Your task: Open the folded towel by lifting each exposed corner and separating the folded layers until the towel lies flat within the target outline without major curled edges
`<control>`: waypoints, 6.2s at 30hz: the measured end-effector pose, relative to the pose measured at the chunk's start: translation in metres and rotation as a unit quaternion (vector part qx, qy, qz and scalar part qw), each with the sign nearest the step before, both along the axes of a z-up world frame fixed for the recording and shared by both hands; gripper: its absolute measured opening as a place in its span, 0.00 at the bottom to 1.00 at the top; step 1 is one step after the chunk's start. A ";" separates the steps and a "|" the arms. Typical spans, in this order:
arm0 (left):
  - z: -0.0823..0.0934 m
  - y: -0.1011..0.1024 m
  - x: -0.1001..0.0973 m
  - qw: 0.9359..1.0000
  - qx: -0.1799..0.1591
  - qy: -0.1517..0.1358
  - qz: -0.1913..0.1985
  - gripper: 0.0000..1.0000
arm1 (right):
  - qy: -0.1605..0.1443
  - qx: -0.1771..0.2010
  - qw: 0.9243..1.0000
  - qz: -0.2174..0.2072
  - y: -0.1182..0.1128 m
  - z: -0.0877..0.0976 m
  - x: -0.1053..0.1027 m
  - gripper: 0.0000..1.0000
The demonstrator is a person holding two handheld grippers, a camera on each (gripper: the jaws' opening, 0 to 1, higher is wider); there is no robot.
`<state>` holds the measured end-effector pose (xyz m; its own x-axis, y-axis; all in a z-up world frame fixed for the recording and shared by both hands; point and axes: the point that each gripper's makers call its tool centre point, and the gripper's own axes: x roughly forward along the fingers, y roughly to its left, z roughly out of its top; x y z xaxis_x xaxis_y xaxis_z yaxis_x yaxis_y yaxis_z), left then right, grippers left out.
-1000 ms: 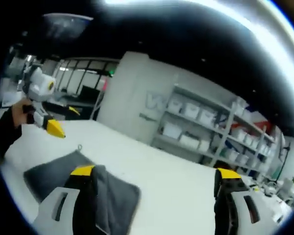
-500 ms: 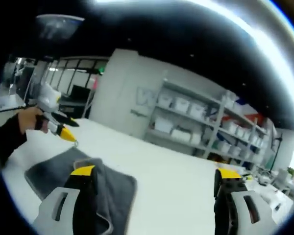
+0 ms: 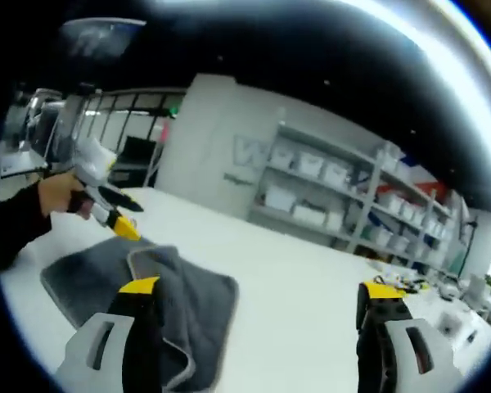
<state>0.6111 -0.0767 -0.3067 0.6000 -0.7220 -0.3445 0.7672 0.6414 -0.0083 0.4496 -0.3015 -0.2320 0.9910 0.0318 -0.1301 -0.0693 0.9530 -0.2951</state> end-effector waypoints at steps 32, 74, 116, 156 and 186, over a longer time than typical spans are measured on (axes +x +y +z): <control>-0.066 0.007 0.002 0.996 0.031 0.081 -0.020 0.57 | 0.042 0.011 0.998 0.049 0.045 -0.095 -0.006 0.61; -0.058 0.011 0.008 0.997 -0.024 0.073 -0.015 0.01 | 0.112 0.034 0.991 0.061 0.050 -0.136 -0.011 0.00; -0.035 -0.004 0.010 0.983 -0.128 0.120 -0.050 0.01 | 0.081 0.044 0.993 0.068 0.055 -0.111 -0.022 0.00; 0.008 0.003 0.059 0.979 -0.027 0.200 -0.001 0.01 | 0.026 0.033 0.989 0.144 0.124 -0.052 -0.030 0.00; 0.016 0.064 0.063 0.993 0.077 0.084 0.008 0.01 | -0.001 -0.050 0.971 0.233 0.239 -0.028 -0.036 0.00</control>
